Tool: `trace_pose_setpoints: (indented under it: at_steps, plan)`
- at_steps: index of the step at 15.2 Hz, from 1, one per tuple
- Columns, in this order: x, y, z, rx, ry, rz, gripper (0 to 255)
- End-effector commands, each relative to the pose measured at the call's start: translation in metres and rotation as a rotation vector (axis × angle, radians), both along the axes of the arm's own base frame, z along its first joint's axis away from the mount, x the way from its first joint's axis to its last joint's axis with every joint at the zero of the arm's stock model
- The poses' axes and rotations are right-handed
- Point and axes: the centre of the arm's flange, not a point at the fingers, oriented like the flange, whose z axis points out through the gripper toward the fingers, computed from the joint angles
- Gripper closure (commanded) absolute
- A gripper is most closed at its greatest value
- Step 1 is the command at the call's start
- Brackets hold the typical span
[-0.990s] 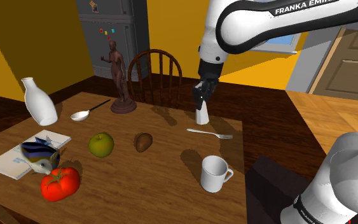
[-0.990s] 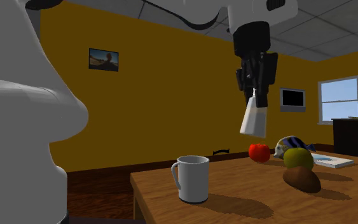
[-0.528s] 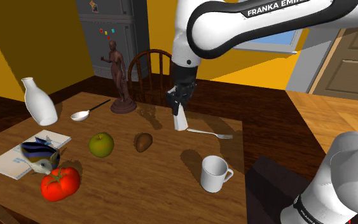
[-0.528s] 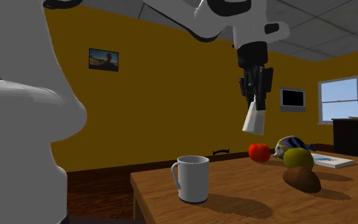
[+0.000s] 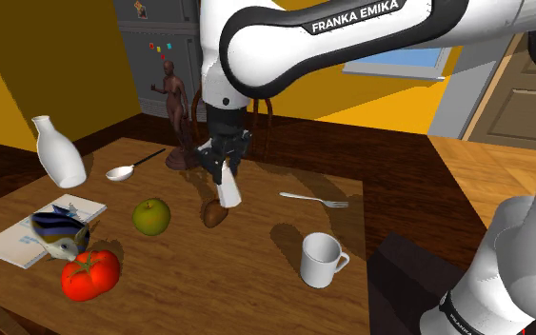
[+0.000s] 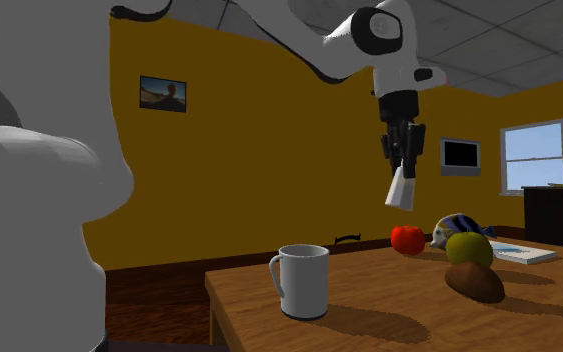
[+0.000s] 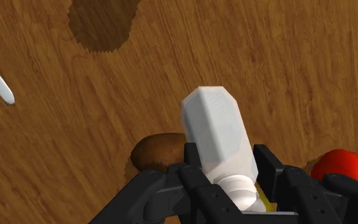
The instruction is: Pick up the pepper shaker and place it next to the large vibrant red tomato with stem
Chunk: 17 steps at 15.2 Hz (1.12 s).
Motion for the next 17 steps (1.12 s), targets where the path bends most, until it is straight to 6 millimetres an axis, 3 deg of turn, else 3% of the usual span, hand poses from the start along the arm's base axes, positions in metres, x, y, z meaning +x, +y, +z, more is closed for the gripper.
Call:
trace_pose_setpoints:
  at_steps: [1, 15, 16, 17]
  plan:
    - [0.012, 0.026, -0.003, 0.001, 0.000, -0.002, 255]
    - [0.077, 0.198, -0.011, 0.001, 0.000, -0.002, 255]
    - [0.085, 0.219, -0.012, 0.001, 0.000, -0.002, 255]
    - [0.085, 0.219, -0.018, 0.001, 0.000, -0.002, 255]
